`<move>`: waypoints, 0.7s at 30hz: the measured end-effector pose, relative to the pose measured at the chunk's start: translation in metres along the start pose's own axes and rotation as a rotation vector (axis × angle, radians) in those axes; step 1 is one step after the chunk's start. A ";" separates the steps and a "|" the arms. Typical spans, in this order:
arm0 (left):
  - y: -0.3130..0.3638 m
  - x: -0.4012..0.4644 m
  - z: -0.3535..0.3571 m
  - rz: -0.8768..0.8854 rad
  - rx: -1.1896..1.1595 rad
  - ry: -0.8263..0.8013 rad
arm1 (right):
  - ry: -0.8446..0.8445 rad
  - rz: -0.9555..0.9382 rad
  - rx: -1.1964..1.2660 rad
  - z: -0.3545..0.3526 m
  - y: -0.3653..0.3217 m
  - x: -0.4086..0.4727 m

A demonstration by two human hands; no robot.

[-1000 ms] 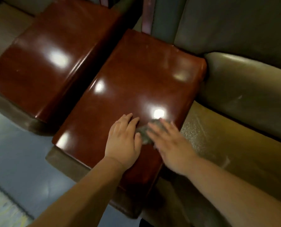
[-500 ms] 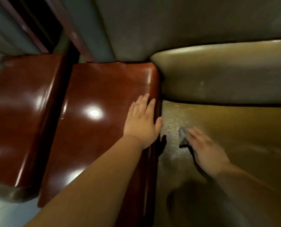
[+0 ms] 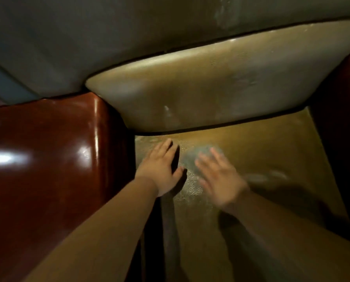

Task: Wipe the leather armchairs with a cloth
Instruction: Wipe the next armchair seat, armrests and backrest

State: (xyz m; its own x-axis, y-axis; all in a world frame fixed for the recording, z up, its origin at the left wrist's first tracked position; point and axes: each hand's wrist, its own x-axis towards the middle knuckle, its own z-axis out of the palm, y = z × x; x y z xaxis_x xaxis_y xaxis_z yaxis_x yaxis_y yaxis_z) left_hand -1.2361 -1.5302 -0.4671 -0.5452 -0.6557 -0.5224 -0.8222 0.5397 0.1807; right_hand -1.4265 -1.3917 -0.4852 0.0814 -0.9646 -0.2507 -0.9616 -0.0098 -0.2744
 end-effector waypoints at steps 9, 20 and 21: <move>0.016 0.002 0.071 -0.083 0.018 0.299 | 0.333 0.212 -0.216 -0.005 0.135 -0.056; 0.074 0.022 -0.018 0.063 0.142 -0.095 | 0.082 0.376 0.093 -0.026 0.098 -0.091; 0.086 0.026 -0.025 0.088 0.134 -0.122 | 0.075 0.446 0.112 -0.027 0.101 -0.093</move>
State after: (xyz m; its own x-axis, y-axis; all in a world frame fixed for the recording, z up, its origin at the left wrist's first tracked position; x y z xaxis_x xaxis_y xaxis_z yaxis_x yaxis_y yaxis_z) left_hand -1.3251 -1.5141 -0.4448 -0.5834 -0.5383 -0.6082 -0.7385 0.6632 0.1215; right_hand -1.5382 -1.3106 -0.4642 -0.3571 -0.8845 -0.3002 -0.8637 0.4351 -0.2546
